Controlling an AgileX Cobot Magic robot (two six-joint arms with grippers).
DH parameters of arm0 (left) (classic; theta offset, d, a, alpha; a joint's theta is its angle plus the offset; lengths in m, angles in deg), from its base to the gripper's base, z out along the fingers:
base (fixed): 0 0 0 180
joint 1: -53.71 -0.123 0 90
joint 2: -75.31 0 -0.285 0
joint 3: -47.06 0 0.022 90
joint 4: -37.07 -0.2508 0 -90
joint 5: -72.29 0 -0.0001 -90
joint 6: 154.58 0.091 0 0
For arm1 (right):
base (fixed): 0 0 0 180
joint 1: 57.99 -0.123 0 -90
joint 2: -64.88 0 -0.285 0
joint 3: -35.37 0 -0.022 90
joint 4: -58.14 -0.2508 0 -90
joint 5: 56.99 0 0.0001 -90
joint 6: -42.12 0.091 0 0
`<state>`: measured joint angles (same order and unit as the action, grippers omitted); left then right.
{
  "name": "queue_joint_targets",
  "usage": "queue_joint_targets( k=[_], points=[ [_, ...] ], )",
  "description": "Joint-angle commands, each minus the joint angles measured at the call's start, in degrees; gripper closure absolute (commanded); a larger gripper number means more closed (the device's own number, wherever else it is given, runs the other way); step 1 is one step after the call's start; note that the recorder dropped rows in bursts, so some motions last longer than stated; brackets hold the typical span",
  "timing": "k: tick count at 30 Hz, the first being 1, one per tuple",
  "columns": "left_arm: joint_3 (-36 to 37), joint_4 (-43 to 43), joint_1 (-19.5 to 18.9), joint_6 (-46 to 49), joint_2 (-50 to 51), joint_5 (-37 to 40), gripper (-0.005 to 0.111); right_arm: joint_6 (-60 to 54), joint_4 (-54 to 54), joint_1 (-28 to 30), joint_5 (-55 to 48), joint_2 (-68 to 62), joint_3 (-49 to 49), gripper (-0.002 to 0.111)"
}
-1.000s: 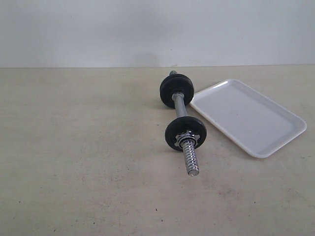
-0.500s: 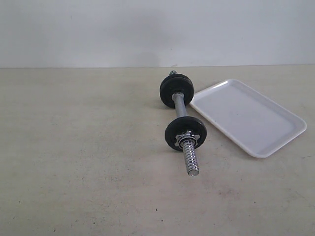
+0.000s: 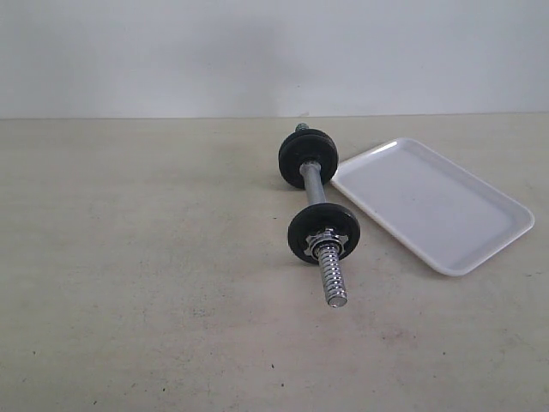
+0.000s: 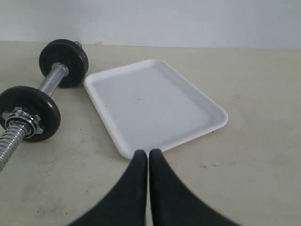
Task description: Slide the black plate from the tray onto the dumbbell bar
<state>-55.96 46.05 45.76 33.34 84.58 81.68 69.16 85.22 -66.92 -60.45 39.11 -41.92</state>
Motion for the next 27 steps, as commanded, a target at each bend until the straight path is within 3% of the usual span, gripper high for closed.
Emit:
queue_joint_targets(
  k=[1,6,27],
  points=[
    [0.23,0.62,-0.03,-0.44,-0.39,-0.67,0.102,-1.78,0.35,-0.34,0.61,0.12,0.07,0.109],
    [0.23,0.62,-0.03,-2.35,-0.39,-0.12,0.102,-0.95,0.35,-0.34,4.33,0.12,0.07,0.109],
    [0.23,0.13,-0.03,-2.35,-0.39,2.70,0.102,3.92,0.21,-0.34,-0.62,0.12,0.07,0.109]
  ],
)
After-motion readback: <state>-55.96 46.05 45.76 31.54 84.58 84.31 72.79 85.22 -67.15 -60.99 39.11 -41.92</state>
